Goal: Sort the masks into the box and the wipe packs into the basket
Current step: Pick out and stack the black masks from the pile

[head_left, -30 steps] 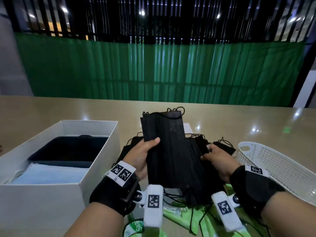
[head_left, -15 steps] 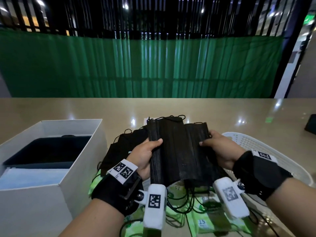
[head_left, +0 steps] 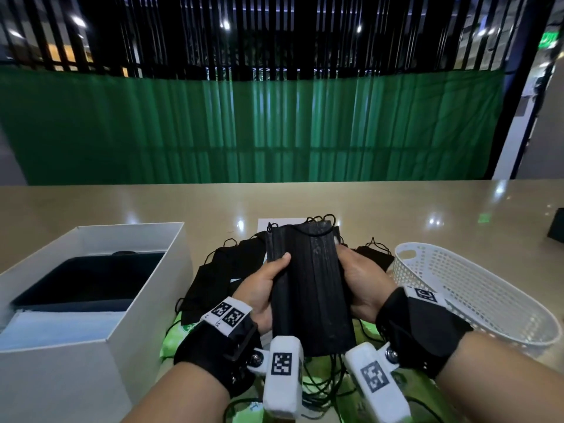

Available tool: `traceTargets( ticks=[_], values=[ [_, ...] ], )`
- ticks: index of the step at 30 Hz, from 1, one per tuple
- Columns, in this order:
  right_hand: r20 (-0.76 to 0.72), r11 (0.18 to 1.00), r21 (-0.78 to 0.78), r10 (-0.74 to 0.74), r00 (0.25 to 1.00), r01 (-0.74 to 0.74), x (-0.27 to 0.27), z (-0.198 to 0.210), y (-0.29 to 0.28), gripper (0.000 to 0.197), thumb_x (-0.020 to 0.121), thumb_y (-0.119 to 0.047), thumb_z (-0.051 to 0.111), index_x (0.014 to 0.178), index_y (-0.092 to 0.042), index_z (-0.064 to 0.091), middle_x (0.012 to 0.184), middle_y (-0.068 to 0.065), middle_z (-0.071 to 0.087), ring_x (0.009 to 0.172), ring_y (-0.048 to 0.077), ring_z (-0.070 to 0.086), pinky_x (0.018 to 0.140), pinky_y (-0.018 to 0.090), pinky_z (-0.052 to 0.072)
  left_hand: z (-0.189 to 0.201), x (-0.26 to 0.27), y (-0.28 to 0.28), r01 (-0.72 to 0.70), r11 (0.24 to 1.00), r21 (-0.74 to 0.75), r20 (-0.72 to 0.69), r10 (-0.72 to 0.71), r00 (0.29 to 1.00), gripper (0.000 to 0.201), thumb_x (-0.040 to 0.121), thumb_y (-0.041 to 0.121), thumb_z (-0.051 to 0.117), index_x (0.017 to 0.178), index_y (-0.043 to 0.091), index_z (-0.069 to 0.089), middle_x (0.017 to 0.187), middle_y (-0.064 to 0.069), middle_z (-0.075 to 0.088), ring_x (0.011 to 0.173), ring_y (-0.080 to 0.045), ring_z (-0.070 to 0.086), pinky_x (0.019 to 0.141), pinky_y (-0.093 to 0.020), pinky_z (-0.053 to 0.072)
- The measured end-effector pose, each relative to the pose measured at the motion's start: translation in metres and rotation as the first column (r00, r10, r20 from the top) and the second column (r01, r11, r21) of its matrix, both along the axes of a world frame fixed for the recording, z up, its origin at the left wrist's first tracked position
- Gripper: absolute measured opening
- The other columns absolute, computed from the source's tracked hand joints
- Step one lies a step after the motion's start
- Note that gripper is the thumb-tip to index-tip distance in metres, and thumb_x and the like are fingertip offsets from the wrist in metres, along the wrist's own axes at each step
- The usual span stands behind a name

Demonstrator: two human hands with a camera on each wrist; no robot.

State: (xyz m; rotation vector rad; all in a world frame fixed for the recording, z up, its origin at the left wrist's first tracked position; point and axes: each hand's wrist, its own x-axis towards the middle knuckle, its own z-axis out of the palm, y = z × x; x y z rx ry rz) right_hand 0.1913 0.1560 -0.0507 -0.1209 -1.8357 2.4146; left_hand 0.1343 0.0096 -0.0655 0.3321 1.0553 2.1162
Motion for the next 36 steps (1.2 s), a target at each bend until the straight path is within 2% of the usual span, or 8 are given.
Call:
traceTargets(
  ticks=[4,9,12,16,20,26,33,36],
  values=[
    [-0.113,0.99,0.137,0.034,0.993,-0.018,0.001,0.001,-0.004,0.063,0.088,-0.065,0.036,0.122,-0.018,0.061,0.117,0.006,0.068,0.111,0.02,0.064,0.093,0.033,0.052,0.005,-0.01,-0.002,-0.243,0.97,-0.024,-0.229,0.231,0.945,0.025,0.095,0.013,0.05,0.118,0.008,0.058,0.108,-0.018,0.068,0.089,-0.027,0.069,0.078,-0.04,0.058],
    [-0.336,0.946,0.255,-0.106,0.936,0.199,-0.004,0.006,-0.005,0.042,0.085,-0.018,0.068,0.124,-0.019,0.053,0.118,-0.001,0.067,0.111,0.013,0.063,0.092,0.026,0.05,0.026,-0.013,-0.007,-0.437,0.898,0.046,-0.64,0.363,0.678,0.02,0.091,0.019,0.06,0.102,0.035,0.059,0.101,0.006,0.071,0.097,-0.014,0.068,0.083,-0.034,0.054],
    [-0.318,0.937,0.291,-0.097,0.943,0.195,-0.011,-0.002,0.0,0.054,0.08,-0.023,0.073,0.128,-0.02,0.049,0.121,-0.001,0.065,0.114,0.013,0.06,0.095,0.028,0.048,0.017,-0.013,-0.007,-0.46,0.886,0.049,-0.686,0.365,0.63,0.05,0.082,0.018,0.071,0.114,0.046,0.044,0.106,0.011,0.063,0.097,0.003,0.063,0.08,-0.02,0.052],
    [-0.145,0.917,0.393,-0.02,0.989,0.077,-0.015,-0.024,0.006,0.052,0.081,-0.029,0.072,0.127,-0.021,0.049,0.122,0.0,0.064,0.115,0.012,0.059,0.094,0.022,0.048,-0.017,-0.017,-0.008,-0.419,0.888,-0.188,-0.639,0.213,0.739,0.114,0.045,0.037,0.083,0.139,0.039,0.019,0.112,0.008,0.058,0.104,-0.004,0.059,0.093,-0.032,0.049],
    [-0.084,0.878,0.477,0.089,0.993,-0.038,-0.014,-0.025,0.005,0.061,0.073,-0.048,0.066,0.127,-0.025,0.05,0.122,-0.004,0.063,0.115,0.008,0.058,0.094,0.021,0.046,-0.023,-0.023,-0.008,-0.305,0.915,-0.265,-0.584,0.1,0.806,0.089,0.048,0.031,0.087,0.126,0.006,0.051,0.114,-0.012,0.065,0.111,-0.025,0.061,0.095,-0.037,0.05],
    [-0.072,0.831,0.554,0.095,0.993,-0.04,-0.022,-0.011,0.007,0.088,0.053,-0.083,0.062,0.116,-0.023,0.064,0.113,0.0,0.07,0.108,0.015,0.064,0.096,0.032,0.047,-0.004,-0.023,-0.015,-0.299,0.902,-0.312,-0.602,0.055,0.797,0.039,0.072,0.006,0.078,0.107,0.012,0.064,0.093,0.0,0.072,0.089,-0.013,0.069,0.07,-0.018,0.052],
    [-0.083,0.791,0.601,-0.079,0.993,0.113,-0.014,-0.014,0.033,0.009,0.088,-0.019,0.064,0.08,-0.014,0.065,0.072,-0.004,0.063,0.067,0.003,0.057,0.06,0.014,0.045,-0.006,-0.032,-0.034,-0.291,0.909,-0.299,-0.566,0.077,0.821,0.046,0.073,0.01,0.077,0.116,0.014,0.06,0.109,-0.006,0.069,0.104,-0.021,0.065,0.088,-0.03,0.051],
    [-0.072,0.817,0.574,-0.028,0.997,0.065,-0.008,-0.017,0.036,0.01,0.086,-0.004,0.064,0.08,-0.012,0.066,0.064,-0.008,0.063,0.054,-0.004,0.054,0.058,0.016,0.045,-0.006,-0.027,-0.029,-0.224,0.929,-0.295,-0.556,0.024,0.831,0.059,0.061,0.016,0.075,0.118,0.017,0.056,0.114,-0.005,0.066,0.107,-0.018,0.063,0.091,-0.03,0.05]
  ],
)
